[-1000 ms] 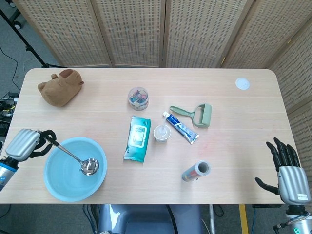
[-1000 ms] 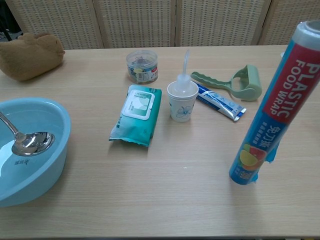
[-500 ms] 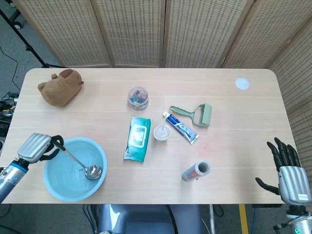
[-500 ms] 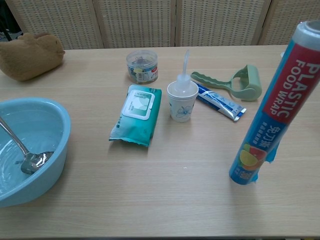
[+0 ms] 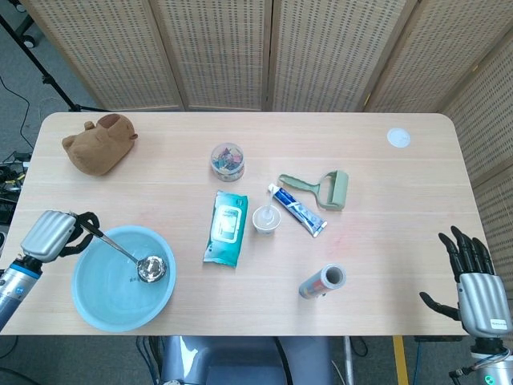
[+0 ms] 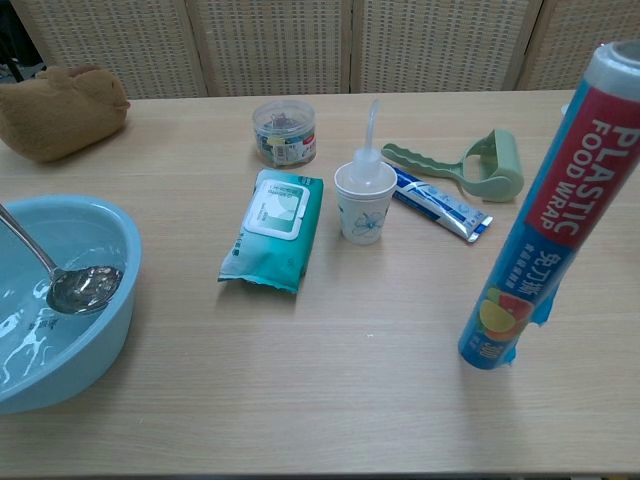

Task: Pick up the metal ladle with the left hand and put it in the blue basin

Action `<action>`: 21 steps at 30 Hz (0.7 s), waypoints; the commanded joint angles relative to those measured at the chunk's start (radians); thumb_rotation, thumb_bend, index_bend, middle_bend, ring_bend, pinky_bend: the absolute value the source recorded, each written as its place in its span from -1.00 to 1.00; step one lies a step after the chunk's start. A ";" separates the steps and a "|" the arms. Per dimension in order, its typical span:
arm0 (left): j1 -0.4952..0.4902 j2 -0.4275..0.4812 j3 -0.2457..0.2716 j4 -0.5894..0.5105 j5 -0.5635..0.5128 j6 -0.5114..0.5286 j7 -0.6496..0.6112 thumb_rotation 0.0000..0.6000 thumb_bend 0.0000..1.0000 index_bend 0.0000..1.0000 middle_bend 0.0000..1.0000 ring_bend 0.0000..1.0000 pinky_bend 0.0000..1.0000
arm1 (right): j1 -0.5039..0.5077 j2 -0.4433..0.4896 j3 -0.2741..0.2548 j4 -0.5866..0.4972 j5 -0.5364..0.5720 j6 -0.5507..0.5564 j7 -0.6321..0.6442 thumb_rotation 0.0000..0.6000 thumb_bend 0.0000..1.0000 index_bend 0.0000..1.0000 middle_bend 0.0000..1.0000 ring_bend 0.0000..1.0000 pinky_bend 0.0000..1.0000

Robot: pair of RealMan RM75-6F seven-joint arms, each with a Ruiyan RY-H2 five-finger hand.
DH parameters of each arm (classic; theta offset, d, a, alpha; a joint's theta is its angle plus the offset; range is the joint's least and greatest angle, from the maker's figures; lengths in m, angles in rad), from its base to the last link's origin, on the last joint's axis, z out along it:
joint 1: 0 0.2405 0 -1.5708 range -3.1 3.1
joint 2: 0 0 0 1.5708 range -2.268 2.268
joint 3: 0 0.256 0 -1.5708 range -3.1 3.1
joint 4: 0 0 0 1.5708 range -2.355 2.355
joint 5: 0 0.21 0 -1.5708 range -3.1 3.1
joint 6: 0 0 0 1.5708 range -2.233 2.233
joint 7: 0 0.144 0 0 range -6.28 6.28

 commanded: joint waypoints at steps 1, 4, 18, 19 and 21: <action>0.005 -0.003 -0.005 0.008 0.001 0.021 -0.009 1.00 0.27 0.85 1.00 0.92 0.95 | 0.000 0.000 0.000 0.000 0.000 0.001 0.000 1.00 -1.00 -0.90 -1.00 -1.00 -1.00; 0.011 -0.011 -0.009 0.023 0.006 0.053 -0.019 1.00 0.27 0.85 1.00 0.92 0.95 | -0.001 0.001 0.000 0.001 0.000 0.000 0.001 1.00 -1.00 -0.90 -1.00 -1.00 -1.00; 0.073 -0.007 -0.042 0.100 0.016 0.267 -0.113 1.00 0.25 0.85 1.00 0.92 0.95 | -0.004 -0.001 -0.010 -0.005 -0.022 0.004 -0.002 1.00 -1.00 -0.90 -1.00 -1.00 -1.00; 0.075 -0.003 -0.041 0.098 0.016 0.271 -0.117 1.00 0.25 0.85 1.00 0.92 0.95 | -0.005 -0.001 -0.011 -0.005 -0.023 0.005 -0.002 1.00 -1.00 -0.90 -1.00 -1.00 -1.00; 0.078 0.002 -0.040 0.096 0.016 0.277 -0.121 1.00 0.25 0.85 1.00 0.92 0.95 | -0.005 0.000 -0.012 -0.006 -0.026 0.007 -0.001 1.00 -1.00 -0.90 -1.00 -1.00 -1.00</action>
